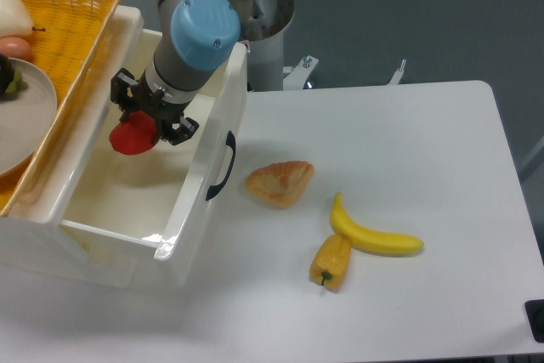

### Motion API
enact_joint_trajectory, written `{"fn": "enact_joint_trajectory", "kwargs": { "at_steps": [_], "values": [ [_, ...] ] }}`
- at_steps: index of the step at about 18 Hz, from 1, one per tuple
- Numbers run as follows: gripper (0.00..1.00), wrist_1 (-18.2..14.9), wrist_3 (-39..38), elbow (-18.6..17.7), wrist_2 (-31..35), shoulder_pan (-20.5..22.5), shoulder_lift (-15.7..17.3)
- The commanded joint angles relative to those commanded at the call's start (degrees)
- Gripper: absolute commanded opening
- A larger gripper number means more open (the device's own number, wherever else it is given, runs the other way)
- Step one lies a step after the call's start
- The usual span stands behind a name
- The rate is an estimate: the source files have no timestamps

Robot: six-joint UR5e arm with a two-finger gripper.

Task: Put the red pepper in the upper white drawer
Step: 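Lower the red pepper slowly into the drawer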

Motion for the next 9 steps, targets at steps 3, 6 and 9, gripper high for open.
{"fn": "enact_joint_trajectory", "kwargs": {
  "at_steps": [3,6,9],
  "values": [
    [0.46,0.00,0.00,0.00,0.00,-0.09,0.00],
    [0.46,0.09,0.00,0.00,0.00,-0.26,0.00],
    [0.46,0.00,-0.09,-0.26,0.00,-0.44,-0.09]
  ]
}}
